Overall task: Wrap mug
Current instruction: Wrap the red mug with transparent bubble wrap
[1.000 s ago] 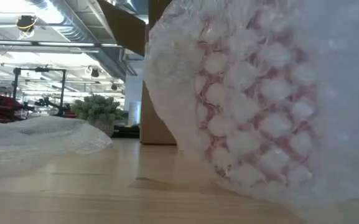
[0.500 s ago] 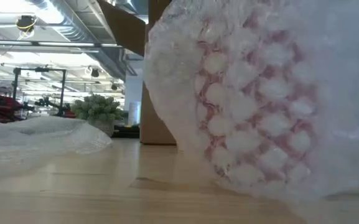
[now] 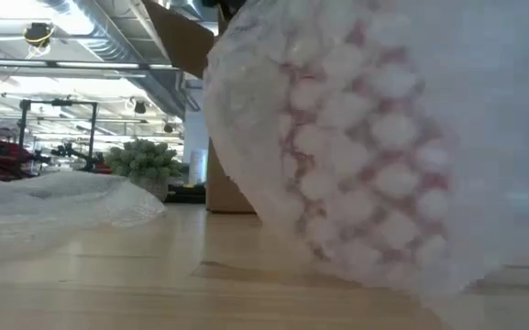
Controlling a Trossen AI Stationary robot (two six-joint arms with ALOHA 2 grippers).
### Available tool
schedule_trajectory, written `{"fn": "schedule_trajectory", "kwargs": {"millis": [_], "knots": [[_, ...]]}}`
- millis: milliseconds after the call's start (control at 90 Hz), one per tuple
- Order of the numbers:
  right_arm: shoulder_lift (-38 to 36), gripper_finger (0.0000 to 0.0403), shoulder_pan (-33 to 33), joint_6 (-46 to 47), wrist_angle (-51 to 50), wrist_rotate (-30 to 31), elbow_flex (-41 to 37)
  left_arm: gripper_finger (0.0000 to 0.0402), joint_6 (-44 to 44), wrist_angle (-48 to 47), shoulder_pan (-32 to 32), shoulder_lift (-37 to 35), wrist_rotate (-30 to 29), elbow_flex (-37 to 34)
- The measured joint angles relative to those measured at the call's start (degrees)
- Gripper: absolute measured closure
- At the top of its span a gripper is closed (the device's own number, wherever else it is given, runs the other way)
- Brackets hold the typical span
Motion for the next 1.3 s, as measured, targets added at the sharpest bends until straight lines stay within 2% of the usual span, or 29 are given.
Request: {"fn": "schedule_trajectory", "kwargs": {"millis": [200,478,733,900,1067,1122,1189,1300], "knots": [[0.79,0.0403,-1.25,-0.08,0.19,-4.58,-1.37,0.0402,0.39,0.52,0.02,0.11,0.42,-0.15],[0.20,0.0403,-0.10,-1.15,-0.90,-3.14,-1.91,0.0402,1.79,1.11,0.20,-0.61,0.22,0.03],[-2.35,0.0403,1.17,-1.32,-1.72,-2.48,-2.01,0.0402,1.16,2.20,0.22,-5.45,-0.95,0.54],[-2.35,0.0403,1.18,-1.05,-2.92,-2.40,-1.98,0.0402,-1.11,-3.33,-0.50,-9.27,-0.98,0.34],[-2.38,0.0403,1.21,-0.40,-3.55,-1.84,-1.97,0.0402,-7.36,-20.94,-3.01,-10.17,-7.09,0.11],[-2.40,0.0403,1.24,-0.40,-3.57,-1.82,-1.96,0.0402,-9.81,-24.07,-3.70,-9.41,-8.34,-1.34],[-2.40,0.0403,1.24,-0.37,-3.57,-1.82,-1.96,0.0402,-11.57,-21.80,-4.29,-9.38,-8.25,-4.77],[-2.40,0.0403,1.24,-0.38,-3.55,-1.74,-1.94,0.0402,-11.72,-7.84,-4.61,-8.74,-7.68,-12.38]]}}
